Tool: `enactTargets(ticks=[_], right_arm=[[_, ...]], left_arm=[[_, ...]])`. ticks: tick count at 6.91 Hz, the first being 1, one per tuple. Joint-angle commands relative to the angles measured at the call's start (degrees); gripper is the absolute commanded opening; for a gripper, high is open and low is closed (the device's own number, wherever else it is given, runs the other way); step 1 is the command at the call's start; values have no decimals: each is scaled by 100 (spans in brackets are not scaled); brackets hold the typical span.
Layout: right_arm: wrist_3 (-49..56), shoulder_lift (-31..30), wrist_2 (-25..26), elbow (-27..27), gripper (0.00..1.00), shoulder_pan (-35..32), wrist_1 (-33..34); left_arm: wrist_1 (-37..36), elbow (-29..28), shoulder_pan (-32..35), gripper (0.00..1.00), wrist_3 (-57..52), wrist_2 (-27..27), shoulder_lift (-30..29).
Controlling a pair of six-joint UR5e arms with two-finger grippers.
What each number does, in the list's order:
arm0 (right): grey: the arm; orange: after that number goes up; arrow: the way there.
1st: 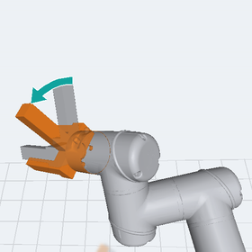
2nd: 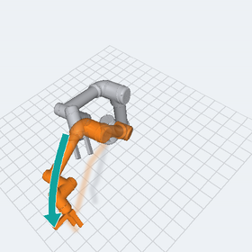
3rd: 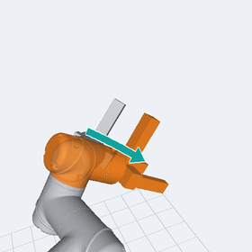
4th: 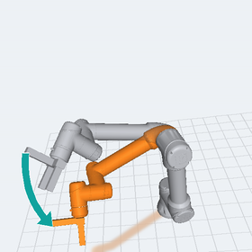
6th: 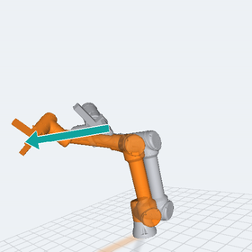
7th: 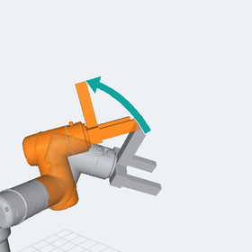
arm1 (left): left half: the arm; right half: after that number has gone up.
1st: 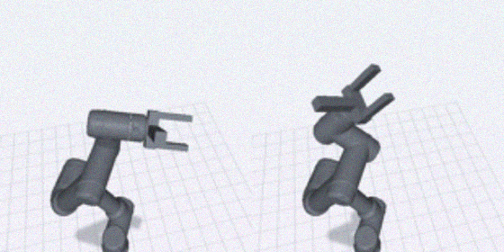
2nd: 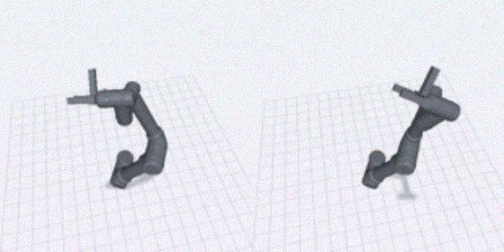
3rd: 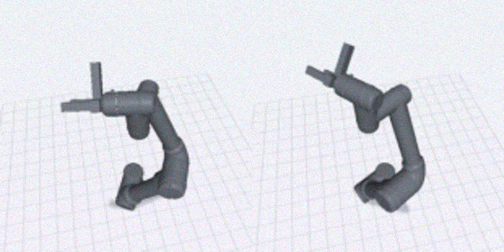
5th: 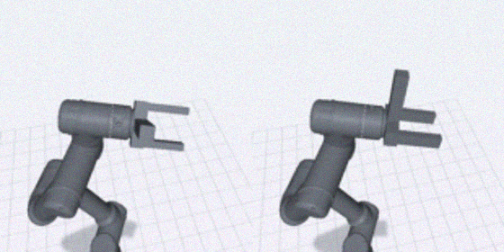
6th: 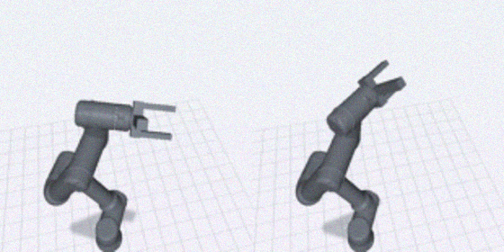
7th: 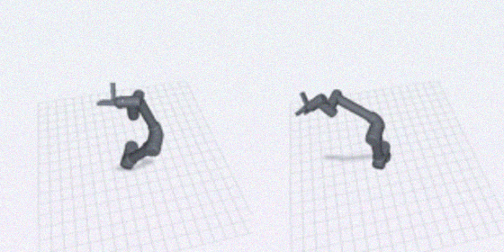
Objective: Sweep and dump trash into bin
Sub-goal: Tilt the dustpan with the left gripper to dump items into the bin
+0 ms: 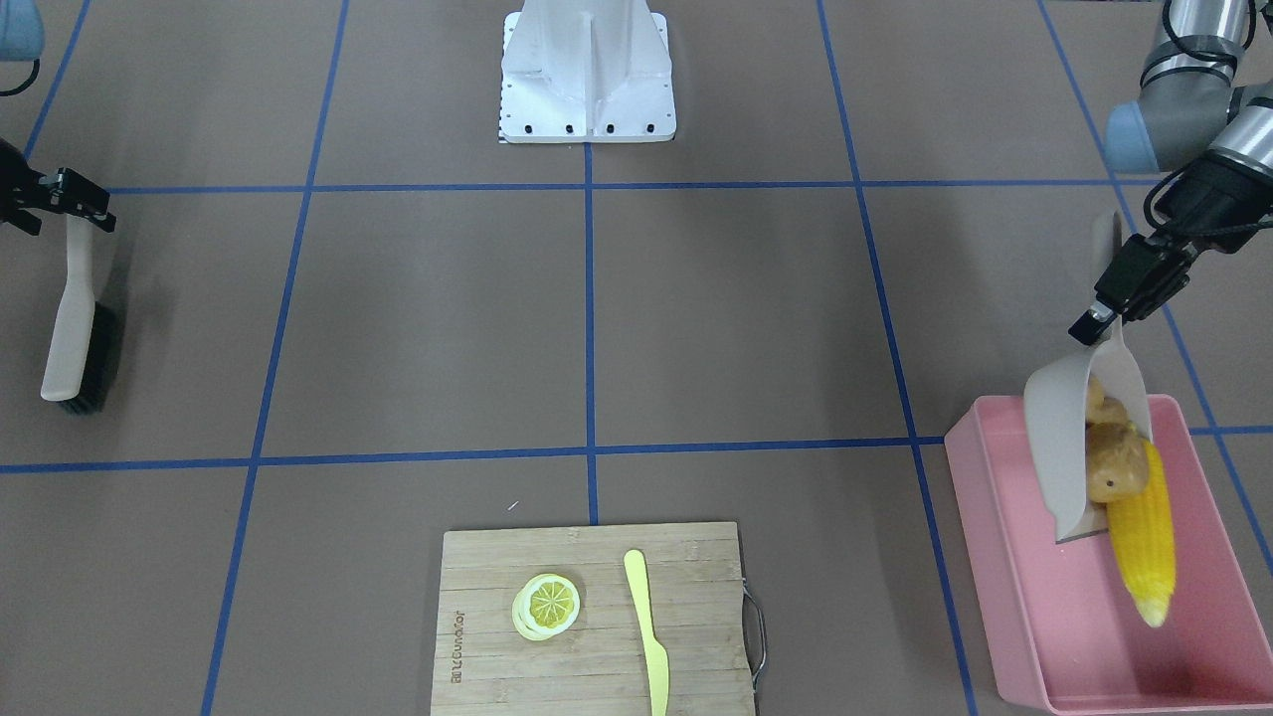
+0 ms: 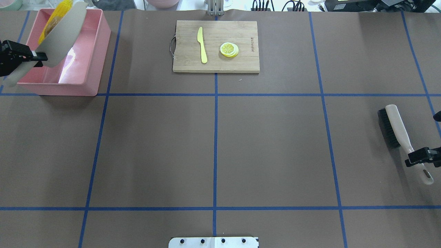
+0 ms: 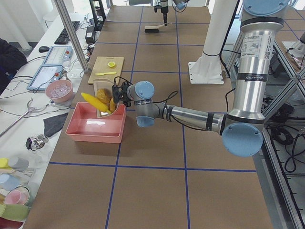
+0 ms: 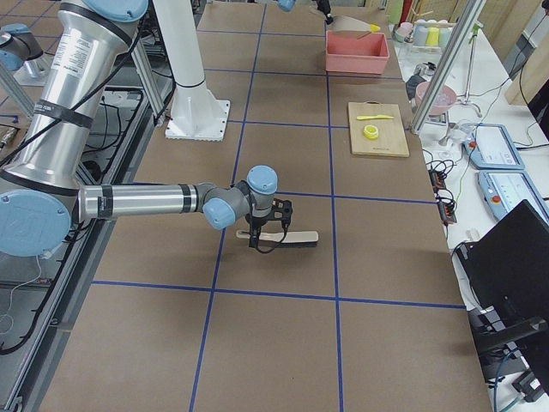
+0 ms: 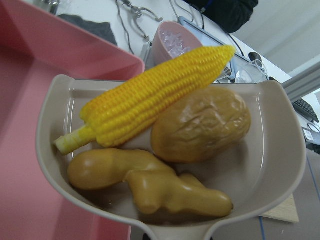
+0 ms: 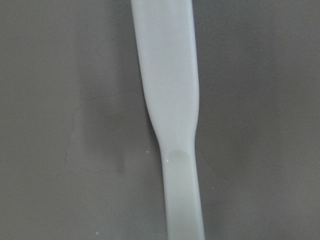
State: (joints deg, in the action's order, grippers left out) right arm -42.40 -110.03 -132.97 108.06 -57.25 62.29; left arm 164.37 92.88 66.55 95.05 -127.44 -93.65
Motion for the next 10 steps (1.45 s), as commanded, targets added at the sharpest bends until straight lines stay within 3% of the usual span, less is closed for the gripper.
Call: enactTargets(ticks=[1, 4, 5, 6, 8, 10], right_arm=[[65, -132, -351, 40, 100, -714, 11], [738, -431, -397, 40, 100, -1734, 273], [1429, -476, -397, 57, 100, -2163, 623], [2228, -485, -318, 336, 100, -2585, 1453], [4013, -240, 189, 732, 100, -3464, 3202], [4880, -186, 622, 770, 100, -3600, 3474]], left_arm=[[69, 11, 129, 0, 1651, -746, -65], [201, 46, 191, 0, 2314, -992, -224], [227, 107, 217, 0, 2247, -1037, -224], [619, 151, 218, 0, 1785, -1081, -207], [659, 240, 183, 0, -1200, -1485, -215], [448, 354, 156, 0, -2660, -1398, -468]])
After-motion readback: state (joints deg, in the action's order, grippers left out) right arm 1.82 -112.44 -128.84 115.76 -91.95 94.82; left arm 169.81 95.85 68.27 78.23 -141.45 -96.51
